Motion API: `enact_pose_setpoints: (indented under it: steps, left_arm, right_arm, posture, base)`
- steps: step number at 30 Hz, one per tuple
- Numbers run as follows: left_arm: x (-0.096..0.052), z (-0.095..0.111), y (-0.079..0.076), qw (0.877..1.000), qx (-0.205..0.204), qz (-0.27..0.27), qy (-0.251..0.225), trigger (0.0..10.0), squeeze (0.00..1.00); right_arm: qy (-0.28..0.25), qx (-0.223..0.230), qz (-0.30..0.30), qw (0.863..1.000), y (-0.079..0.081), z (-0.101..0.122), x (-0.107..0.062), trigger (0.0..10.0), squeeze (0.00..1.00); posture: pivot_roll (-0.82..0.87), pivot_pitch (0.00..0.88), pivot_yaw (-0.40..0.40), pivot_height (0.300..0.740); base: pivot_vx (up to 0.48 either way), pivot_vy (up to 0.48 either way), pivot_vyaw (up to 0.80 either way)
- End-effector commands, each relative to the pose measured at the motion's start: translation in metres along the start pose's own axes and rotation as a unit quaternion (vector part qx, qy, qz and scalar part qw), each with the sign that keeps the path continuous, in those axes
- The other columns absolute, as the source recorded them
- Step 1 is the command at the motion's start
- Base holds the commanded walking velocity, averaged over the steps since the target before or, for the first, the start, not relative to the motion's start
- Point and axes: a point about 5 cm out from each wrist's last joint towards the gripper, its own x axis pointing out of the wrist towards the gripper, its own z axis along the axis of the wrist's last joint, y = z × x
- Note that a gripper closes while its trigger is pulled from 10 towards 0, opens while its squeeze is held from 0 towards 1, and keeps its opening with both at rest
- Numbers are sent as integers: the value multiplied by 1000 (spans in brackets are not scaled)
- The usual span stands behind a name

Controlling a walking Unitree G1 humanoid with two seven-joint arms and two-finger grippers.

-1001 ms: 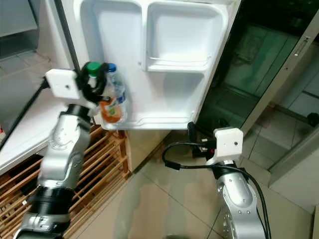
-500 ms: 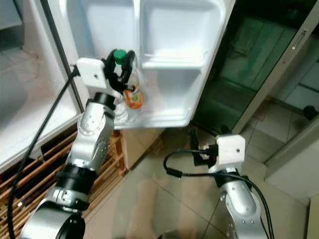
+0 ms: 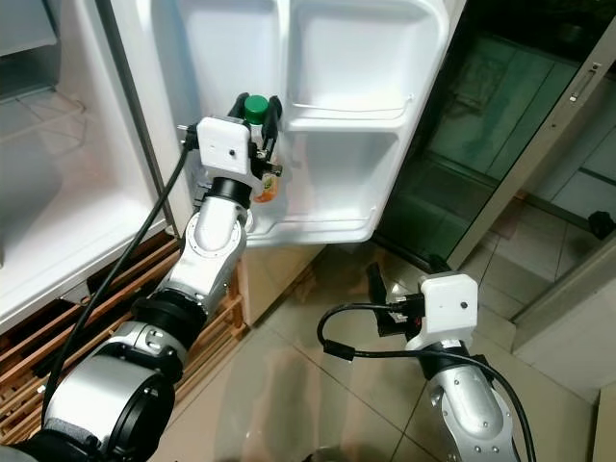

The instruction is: Restocking fridge

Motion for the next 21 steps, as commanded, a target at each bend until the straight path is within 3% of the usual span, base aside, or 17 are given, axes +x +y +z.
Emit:
enact_pose_setpoints:
  steps: [1,5,7,9,13,14,15,16,21]
  left_arm:
    - [-11,-19,-13,998,14,-30,58,10000,0]
    - [-16,-36,-16,991,-31,-2,127,10000,0]
    - [-17,-38,-16,990,-41,5,138,10000,0]
    - [-23,-48,-20,981,-61,16,185,10000,0]
    - [-26,-52,-24,977,-59,13,202,10000,0]
    - [-23,-49,-25,980,-57,7,192,10000,757]
    - [-23,-49,-25,980,-57,7,192,10000,757]
    - [-20,-47,-26,981,-56,5,185,10000,1000]
    - [5,-17,-25,995,-16,-1,102,10000,1000]
  right_arm:
    - [1,-3,3,1000,-1,2,-1,10000,0]
    - [4,-3,5,1000,0,2,-3,10000,0]
    - [4,-4,5,1000,0,2,-3,10000,0]
    - [6,-5,4,1000,0,2,-4,10000,0]
    - [7,-6,2,1000,-1,2,-4,10000,0]
    - [8,-7,1,1000,-1,2,-5,10000,0]
    - [8,-7,1,1000,-1,2,-5,10000,0]
    - [8,-7,0,1000,-1,2,-5,10000,0]
    - [9,-7,-1,1000,-2,1,-2,10000,0]
  posture:
    - [-334,49,-65,740]
    - [-342,52,-63,740]
    - [-342,52,-63,740]
    - [-351,51,-60,740]
    - [-355,52,-59,740]
    - [-354,51,-59,740]
    - [-354,51,-59,740]
    - [-352,51,-59,740]
    - [-337,48,-60,740]
  base:
    - [0,0,0]
    - [0,0,0]
    - [0,0,0]
    - [0,0,0]
    - [0,0,0]
    - [0,0,0]
    - [0,0,0]
    - [0,0,0]
    - [0,0,0]
